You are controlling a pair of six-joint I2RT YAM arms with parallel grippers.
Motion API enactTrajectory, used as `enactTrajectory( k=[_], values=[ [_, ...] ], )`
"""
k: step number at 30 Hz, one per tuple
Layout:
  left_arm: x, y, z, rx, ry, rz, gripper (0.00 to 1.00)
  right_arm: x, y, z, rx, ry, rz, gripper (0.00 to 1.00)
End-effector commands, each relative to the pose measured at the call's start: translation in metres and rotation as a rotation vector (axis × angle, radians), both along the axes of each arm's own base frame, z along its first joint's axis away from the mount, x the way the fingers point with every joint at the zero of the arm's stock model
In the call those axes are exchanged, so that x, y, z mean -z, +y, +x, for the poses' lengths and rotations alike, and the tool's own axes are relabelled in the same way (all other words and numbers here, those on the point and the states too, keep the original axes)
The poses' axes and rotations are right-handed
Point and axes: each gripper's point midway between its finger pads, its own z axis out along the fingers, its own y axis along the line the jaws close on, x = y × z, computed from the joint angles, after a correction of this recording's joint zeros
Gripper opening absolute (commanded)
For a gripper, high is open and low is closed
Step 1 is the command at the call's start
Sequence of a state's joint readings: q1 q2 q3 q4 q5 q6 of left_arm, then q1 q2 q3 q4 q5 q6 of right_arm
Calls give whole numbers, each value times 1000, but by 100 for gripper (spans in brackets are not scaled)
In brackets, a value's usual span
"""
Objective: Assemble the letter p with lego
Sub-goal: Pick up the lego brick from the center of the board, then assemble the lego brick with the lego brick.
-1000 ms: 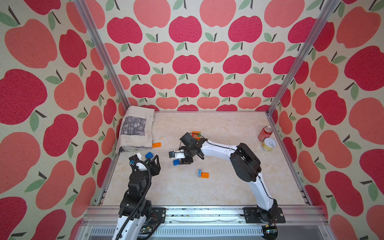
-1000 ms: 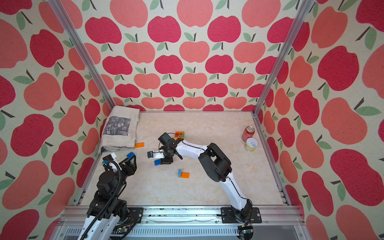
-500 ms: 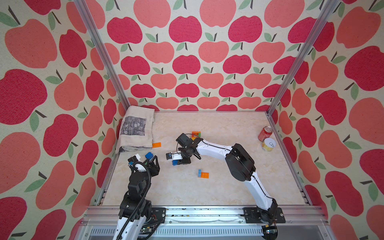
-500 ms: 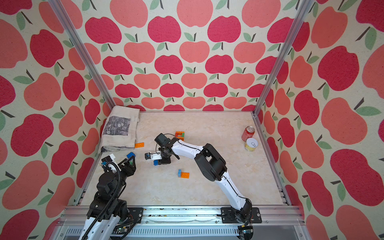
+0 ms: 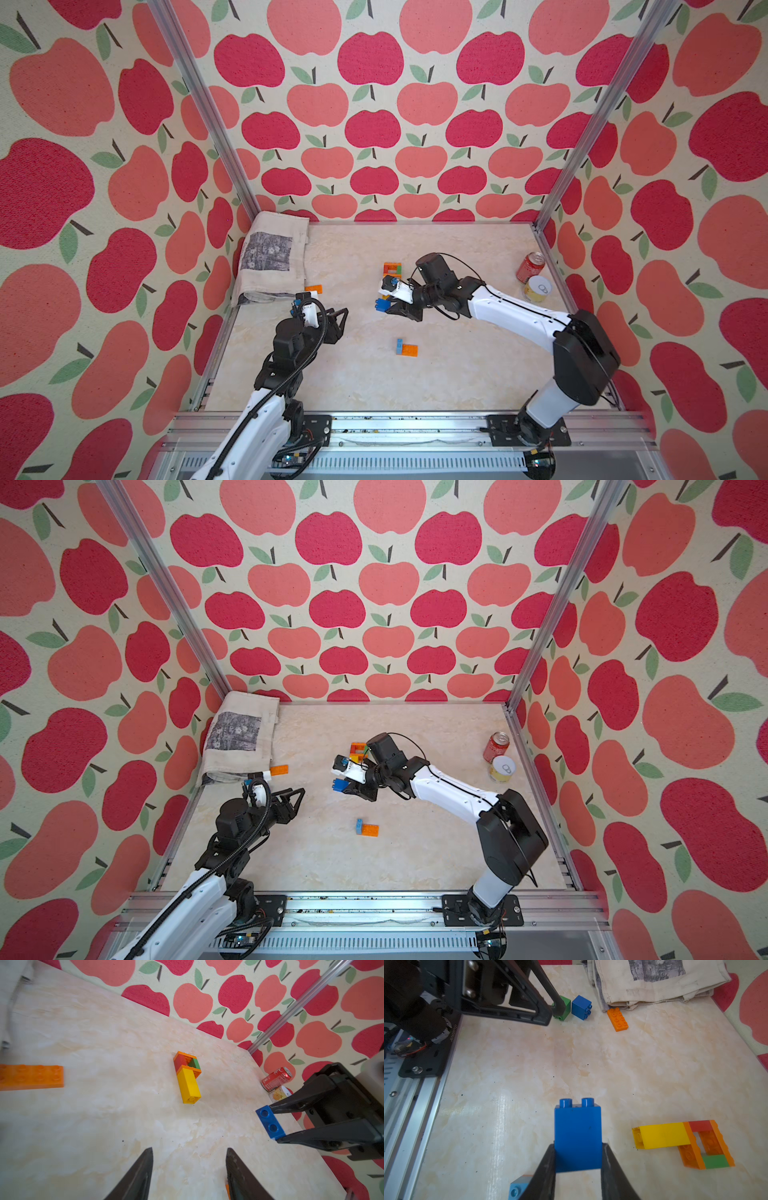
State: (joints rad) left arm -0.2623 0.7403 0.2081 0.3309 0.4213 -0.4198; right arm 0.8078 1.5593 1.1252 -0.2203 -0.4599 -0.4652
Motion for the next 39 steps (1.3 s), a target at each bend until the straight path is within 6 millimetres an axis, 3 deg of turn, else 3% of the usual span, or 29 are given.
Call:
enactTrajectory(
  k=[1,3,5,9,13,17,22,33,39],
  values=[
    [-54,-65,-15,379,-320,24,59,-13,-21,-26,26,123,67,19],
    [-45,-96,-35,587,-366,42,60,-20,-35,-37,43,141,89,19],
    [-52,-117,-47,743,-453,31,60,-20,-51,-48,62,147,86,19],
    [-58,-122,-52,832,-564,25,60,-16,-77,-57,108,108,76,19],
    [-59,-132,-70,1000,-574,61,60,-22,-74,-64,71,103,122,19],
    [-60,-134,-78,1028,-609,140,67,-22,-71,-68,33,108,140,18],
    [-55,-143,-83,1071,-579,166,67,-23,-70,-75,6,109,185,18],
    [-43,-162,-86,1100,-514,241,57,-14,-65,-82,-40,133,179,18],
    [-41,-165,-87,1110,-496,260,47,-11,-65,-80,-33,132,166,18]
  ],
)
